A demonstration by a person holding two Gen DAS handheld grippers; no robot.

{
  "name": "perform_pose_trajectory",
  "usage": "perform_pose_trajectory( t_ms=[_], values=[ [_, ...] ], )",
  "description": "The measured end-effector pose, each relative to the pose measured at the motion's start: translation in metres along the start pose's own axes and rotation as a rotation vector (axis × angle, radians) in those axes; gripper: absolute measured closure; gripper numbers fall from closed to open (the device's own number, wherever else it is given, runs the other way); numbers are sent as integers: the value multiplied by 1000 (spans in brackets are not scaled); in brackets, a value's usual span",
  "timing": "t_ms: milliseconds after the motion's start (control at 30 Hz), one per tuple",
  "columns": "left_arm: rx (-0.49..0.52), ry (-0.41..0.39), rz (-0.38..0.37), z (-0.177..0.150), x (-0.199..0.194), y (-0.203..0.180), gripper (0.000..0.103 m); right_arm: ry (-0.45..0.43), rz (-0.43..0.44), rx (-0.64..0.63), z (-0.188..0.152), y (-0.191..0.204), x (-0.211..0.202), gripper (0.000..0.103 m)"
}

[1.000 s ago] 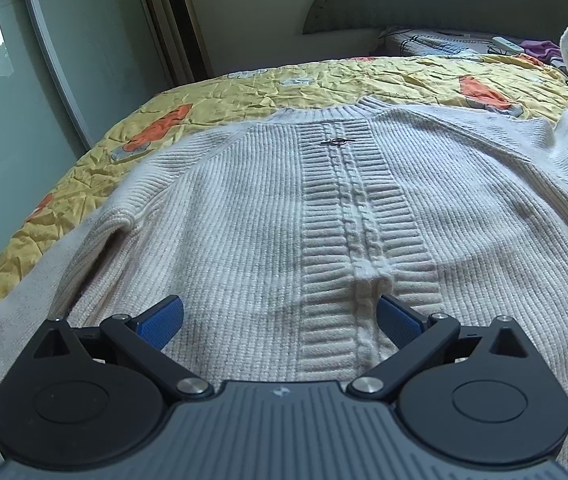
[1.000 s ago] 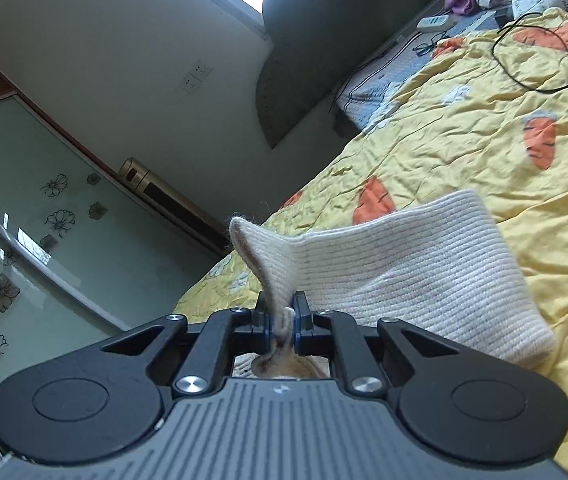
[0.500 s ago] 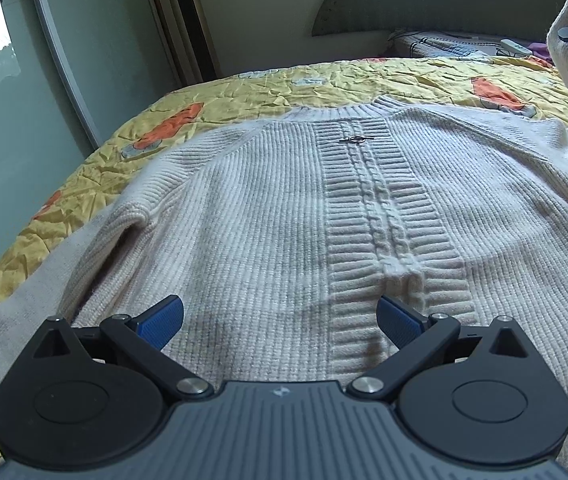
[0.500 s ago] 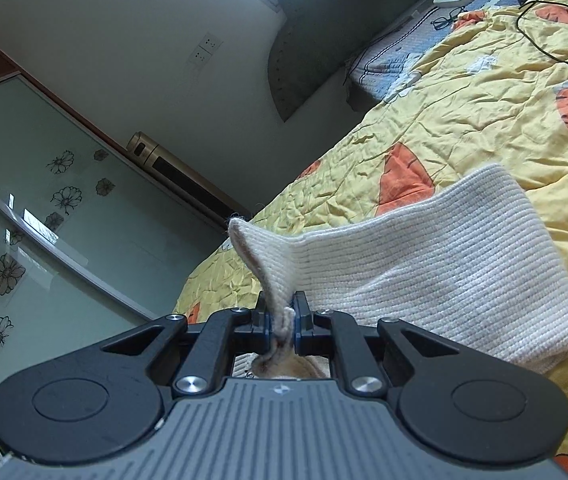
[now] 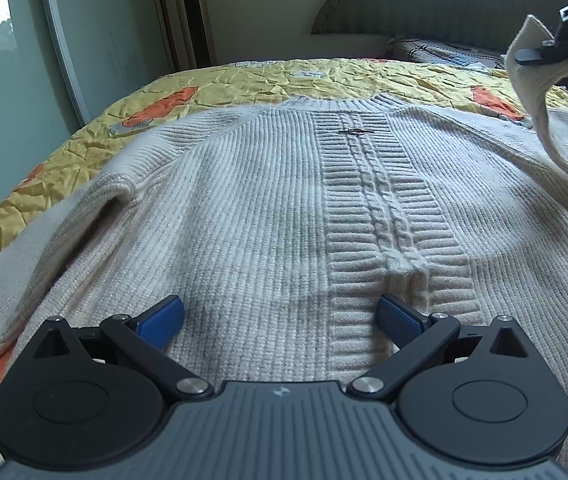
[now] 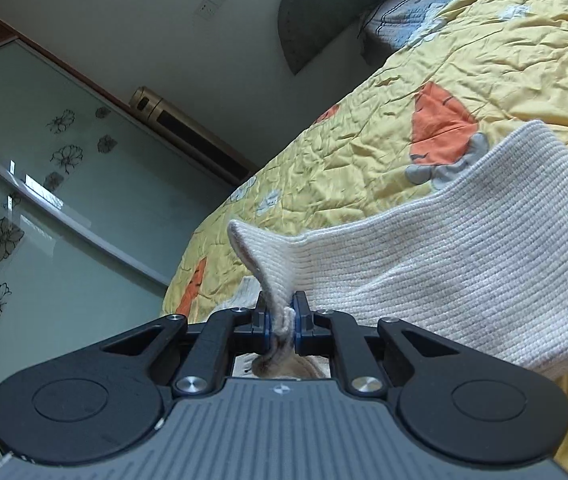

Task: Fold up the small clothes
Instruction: 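Lift the sleeve cuff with the right gripper and carry it across the sweater back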

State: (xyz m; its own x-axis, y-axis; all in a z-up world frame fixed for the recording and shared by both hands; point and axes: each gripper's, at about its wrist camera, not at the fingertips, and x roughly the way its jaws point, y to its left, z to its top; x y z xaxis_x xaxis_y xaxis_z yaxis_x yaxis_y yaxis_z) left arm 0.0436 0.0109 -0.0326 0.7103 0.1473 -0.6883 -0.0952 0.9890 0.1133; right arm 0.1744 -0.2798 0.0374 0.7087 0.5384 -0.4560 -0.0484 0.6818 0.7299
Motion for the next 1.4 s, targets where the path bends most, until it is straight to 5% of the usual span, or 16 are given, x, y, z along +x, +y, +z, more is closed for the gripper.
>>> perform_pose_trajectory(
  t_ms=[333,567,1400],
  values=[
    [-21,-31,37,6,-1,10,0,15,30,-91,0,47,24,89],
    [-36,-22,35,7,-2,21,0,114,0,-75,-21,44,65,89],
    [-55,-5,57,12,3,42,0,173,48,-135,-41,88,111,88]
  ],
)
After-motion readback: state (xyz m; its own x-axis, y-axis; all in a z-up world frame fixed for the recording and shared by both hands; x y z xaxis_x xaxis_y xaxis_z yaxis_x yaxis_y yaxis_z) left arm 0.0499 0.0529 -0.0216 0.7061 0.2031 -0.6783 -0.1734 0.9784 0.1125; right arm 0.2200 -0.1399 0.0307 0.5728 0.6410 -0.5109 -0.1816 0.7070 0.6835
